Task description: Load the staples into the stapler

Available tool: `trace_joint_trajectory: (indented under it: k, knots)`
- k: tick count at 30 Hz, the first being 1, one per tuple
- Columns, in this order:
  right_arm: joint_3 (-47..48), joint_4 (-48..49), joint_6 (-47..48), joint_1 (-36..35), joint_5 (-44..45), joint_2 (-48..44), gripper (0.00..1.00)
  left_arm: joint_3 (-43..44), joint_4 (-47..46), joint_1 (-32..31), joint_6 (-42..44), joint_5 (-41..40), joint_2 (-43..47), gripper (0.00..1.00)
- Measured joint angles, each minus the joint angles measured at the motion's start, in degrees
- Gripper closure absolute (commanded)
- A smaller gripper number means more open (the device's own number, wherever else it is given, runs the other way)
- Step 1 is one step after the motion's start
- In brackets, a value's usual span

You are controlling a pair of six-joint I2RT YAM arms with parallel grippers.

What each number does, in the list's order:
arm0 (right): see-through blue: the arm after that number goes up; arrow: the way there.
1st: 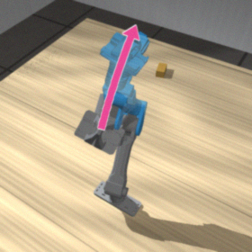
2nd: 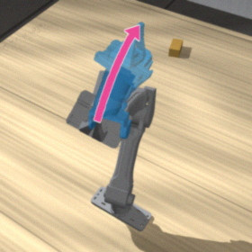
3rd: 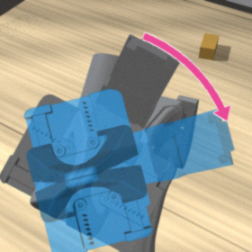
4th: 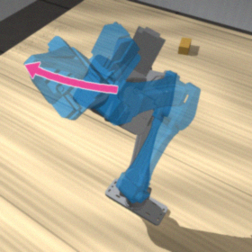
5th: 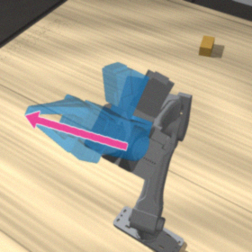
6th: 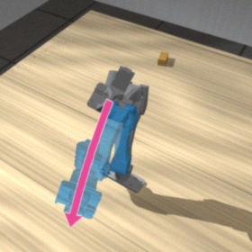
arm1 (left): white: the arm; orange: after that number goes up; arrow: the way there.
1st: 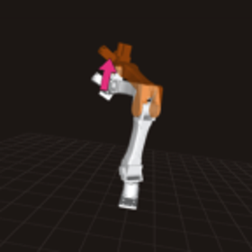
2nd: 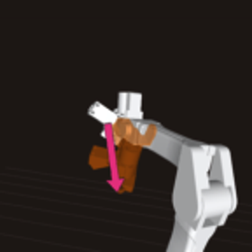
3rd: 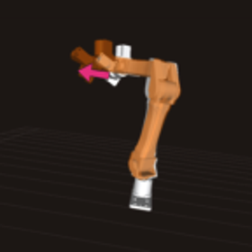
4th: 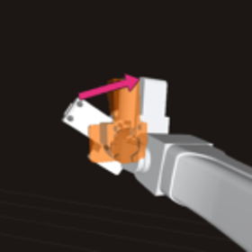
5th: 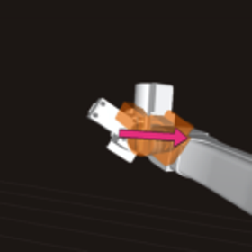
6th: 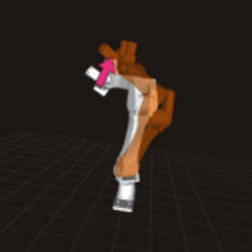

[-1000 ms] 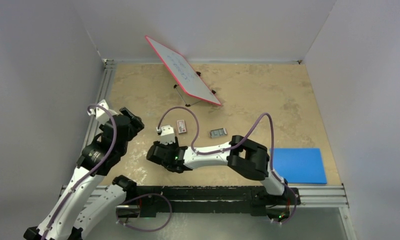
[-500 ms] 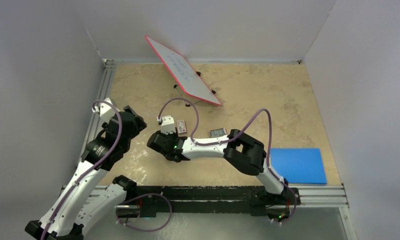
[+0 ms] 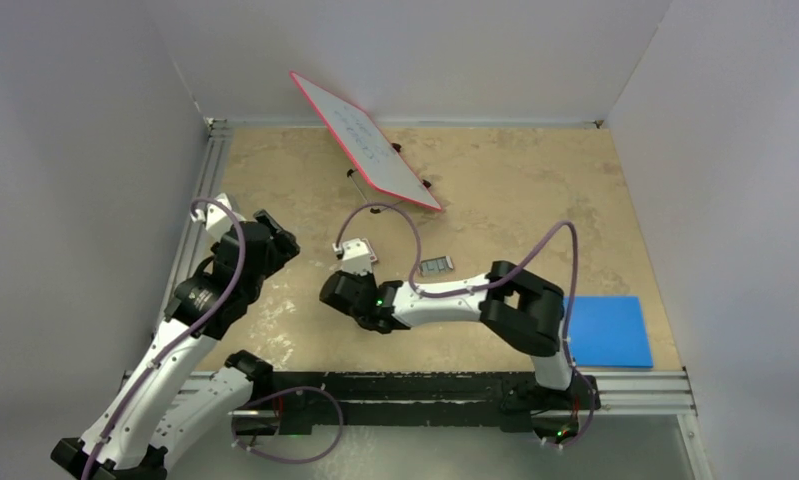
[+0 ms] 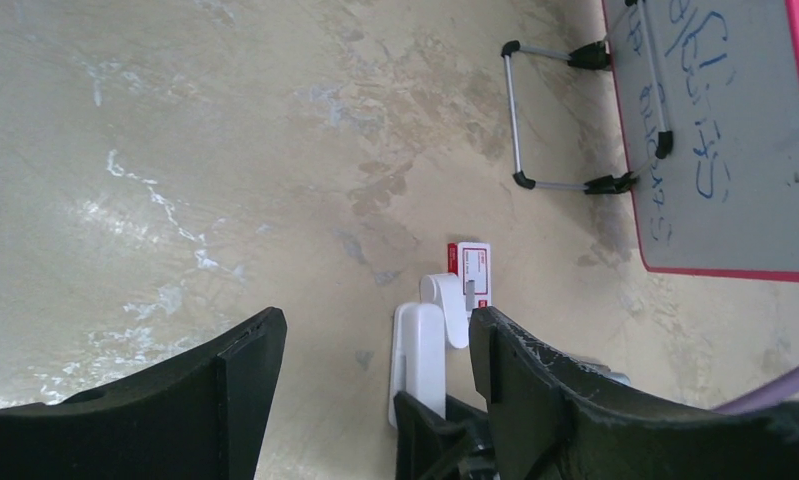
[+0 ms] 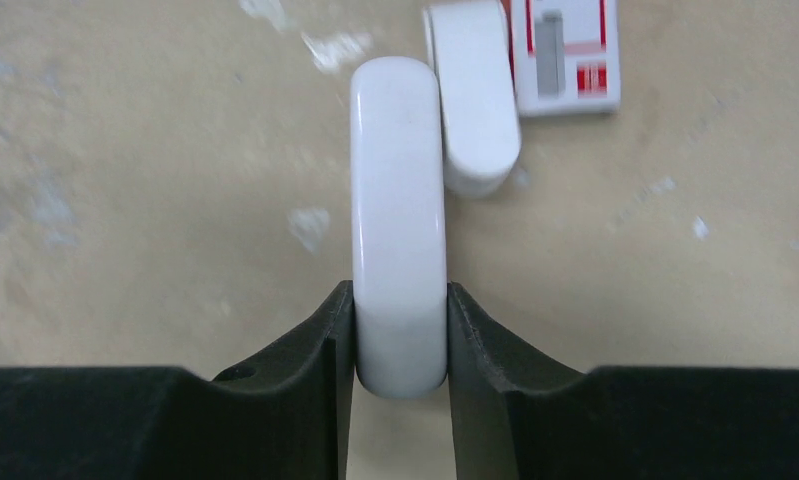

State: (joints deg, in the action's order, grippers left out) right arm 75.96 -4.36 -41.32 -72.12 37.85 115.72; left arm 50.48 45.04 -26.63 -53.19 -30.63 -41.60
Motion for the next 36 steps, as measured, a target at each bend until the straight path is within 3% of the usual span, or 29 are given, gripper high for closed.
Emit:
trace_joint_trajectory:
  k: [13,21,23,29,33,36]
  knots:
    - [-22.97,-1.22,-10.05,-0.42,-3.13,-21.55,0.85,-6.78,-7.91,0.0,0.79,14.49,-0.85,0.32]
    - [-26.95,-2.56,-14.64,2.97,-5.27,-25.22,0.85,-14.49,-18.71,0.0,1.33,30.16,-6.51,0.31]
    - [-27.06,-2.56,-14.8,4.44,-5.73,-25.51,0.85,-17.03,-22.43,0.0,1.4,35.28,-8.41,0.26]
    - [-27.04,-0.15,-13.9,6.97,-8.22,-25.9,0.84,-21.55,-34.27,0.0,1.77,50.31,-18.56,0.25]
    - [-27.1,2.01,-13.66,8.7,-12.39,-25.99,0.84,-24.13,-41.13,0.0,1.73,56.59,-22.97,0.32]
    - [-27.76,4.07,-13.7,10.84,-15.69,-27.02,0.84,-24.85,-44.85,0.0,1.75,60.52,-26.1,0.46]
